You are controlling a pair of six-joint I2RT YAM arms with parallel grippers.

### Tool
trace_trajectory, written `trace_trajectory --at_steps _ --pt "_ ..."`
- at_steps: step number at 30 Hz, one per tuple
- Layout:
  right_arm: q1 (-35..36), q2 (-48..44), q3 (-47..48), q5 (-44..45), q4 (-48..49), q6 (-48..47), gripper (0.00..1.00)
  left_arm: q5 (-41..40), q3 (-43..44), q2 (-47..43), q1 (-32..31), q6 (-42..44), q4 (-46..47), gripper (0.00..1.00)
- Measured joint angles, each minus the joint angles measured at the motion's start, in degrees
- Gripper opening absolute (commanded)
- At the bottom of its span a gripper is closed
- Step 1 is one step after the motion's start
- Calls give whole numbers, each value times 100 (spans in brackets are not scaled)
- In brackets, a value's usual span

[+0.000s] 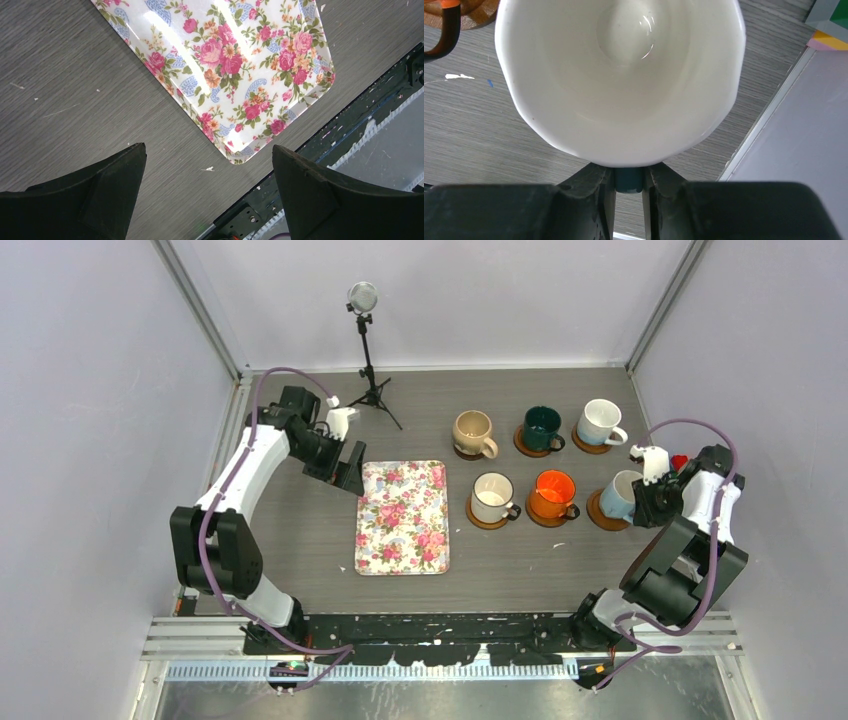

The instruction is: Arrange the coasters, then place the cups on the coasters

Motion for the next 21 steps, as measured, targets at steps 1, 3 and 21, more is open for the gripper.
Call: trace_trajectory --at_steps 1,3,21 --pt "0 0 0 0 0 0 38 0 0 0 0 0 0 100" --pt "0 0 -2 -15 11 7 49 0 0 0 0 0 -4 100" --pt "59 -13 1167 -243 -929 79 68 -2 118 85 0 22 -22 100"
